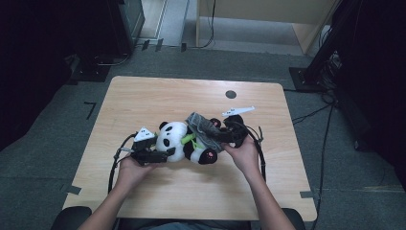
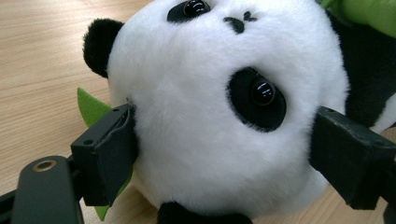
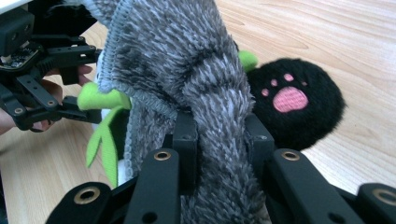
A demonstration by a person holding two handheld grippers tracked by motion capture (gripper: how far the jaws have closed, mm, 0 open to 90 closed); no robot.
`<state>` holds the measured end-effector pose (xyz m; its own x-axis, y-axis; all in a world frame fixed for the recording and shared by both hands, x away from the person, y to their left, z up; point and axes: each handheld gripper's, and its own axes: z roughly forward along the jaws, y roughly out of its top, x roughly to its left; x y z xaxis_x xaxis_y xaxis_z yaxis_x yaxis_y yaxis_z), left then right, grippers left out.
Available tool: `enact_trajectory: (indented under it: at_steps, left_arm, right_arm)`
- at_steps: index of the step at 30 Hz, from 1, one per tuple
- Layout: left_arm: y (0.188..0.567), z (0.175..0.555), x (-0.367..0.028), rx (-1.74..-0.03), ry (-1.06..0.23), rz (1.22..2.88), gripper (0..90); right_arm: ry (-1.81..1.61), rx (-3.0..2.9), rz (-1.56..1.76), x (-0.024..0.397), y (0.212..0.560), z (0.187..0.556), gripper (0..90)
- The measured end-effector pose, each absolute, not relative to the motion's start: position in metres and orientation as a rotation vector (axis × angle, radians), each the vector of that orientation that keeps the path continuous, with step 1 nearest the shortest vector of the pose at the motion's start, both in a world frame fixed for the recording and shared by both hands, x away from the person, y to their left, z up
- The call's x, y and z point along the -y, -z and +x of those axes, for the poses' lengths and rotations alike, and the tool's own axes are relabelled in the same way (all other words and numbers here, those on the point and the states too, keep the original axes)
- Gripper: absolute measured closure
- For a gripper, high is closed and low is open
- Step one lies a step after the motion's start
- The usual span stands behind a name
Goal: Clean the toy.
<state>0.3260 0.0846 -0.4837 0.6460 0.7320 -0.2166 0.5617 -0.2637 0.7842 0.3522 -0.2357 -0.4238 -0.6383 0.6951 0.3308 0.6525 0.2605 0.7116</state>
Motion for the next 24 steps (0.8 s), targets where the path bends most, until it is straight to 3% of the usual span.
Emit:
enact_trajectory:
  at_steps: [24]
  left_arm:
    - [0.484,0.327,-0.085,-1.010,-0.232,1.951,16.1]
  right_arm:
    - [-1.330,-2.412,1.359,0.271,0.456,0.339,73.1]
